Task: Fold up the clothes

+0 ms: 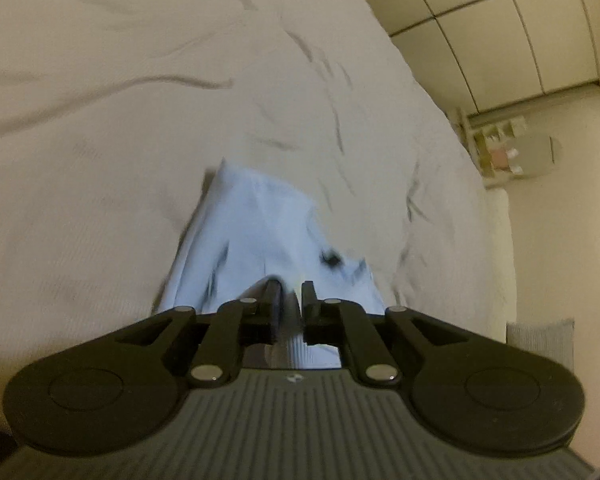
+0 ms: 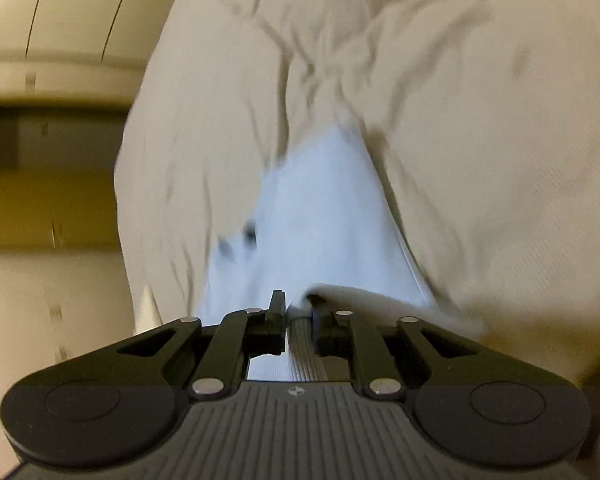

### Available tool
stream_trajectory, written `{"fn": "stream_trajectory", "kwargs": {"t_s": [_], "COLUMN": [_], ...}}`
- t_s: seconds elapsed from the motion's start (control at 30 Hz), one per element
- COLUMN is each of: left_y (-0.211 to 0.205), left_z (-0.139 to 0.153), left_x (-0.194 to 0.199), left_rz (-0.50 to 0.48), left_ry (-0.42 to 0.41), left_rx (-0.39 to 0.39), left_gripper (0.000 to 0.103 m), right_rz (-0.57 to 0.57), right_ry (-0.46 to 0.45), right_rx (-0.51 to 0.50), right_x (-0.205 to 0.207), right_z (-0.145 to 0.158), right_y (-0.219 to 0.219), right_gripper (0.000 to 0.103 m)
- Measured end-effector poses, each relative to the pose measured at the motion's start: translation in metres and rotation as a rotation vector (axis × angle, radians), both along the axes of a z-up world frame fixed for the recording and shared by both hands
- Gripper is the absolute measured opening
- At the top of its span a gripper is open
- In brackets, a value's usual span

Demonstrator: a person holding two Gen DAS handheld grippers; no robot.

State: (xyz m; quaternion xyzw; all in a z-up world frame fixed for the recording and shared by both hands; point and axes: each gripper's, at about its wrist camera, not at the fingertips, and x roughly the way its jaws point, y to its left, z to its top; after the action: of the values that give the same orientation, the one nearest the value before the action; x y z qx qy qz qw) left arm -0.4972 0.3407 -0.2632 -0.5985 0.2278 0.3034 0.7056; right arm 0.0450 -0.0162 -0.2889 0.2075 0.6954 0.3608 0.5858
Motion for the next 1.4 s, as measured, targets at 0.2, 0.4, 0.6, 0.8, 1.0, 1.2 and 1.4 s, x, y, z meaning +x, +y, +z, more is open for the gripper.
{"fn": "stream_trajectory", "kwargs": {"t_s": [0.2, 0.4, 0.6, 0.8, 1.0, 1.2, 1.4], "left_y": [0.060, 0.050, 0.023, -0.005, -0.025, -0.033, -0.017], "left_z": [-0.043, -0.053, -0.048, -0.055, -0.051, -0.038, -0.051], "left_x": [0.025, 0.031, 0.045, 0.053, 0.039, 0.034, 0.045], "left_rz": [-0.012, -0.109, -0.257, -0.430, -0.489, -0.533, -0.540], "left_ry": [0.053, 0.076, 0.040, 0.063, 0.078, 0.049, 0.064], "left_rx": [-0.039, 0.072, 0.291, 0.518, 0.609, 0.713, 0.714], "left_gripper": [0.018, 0.019, 0.018, 0.024, 0.024, 0.031, 0.035], "right_rz": [-0.118, 0.012, 0.111, 0.162, 0.158, 0.213, 0.304], "right_ry": [-0.070, -0.206, -0.348, -0.482, -0.581, -0.653, -0.711], "right_rx": [-0.034, -0.094, -0.007, 0.113, 0.209, 0.195, 0.138], "right_x": [0.028, 0.011, 0.002, -0.002, -0.031, -0.054, -0.046], "right_z": [-0.039, -0.060, -0.076, -0.085, -0.065, -0.027, -0.031], "right_y": [0.034, 0.022, 0.006, -0.003, -0.021, -0.012, 0.025], "right_gripper": [0.043, 0.047, 0.047, 0.047, 0.048, 0.050, 0.054]}}
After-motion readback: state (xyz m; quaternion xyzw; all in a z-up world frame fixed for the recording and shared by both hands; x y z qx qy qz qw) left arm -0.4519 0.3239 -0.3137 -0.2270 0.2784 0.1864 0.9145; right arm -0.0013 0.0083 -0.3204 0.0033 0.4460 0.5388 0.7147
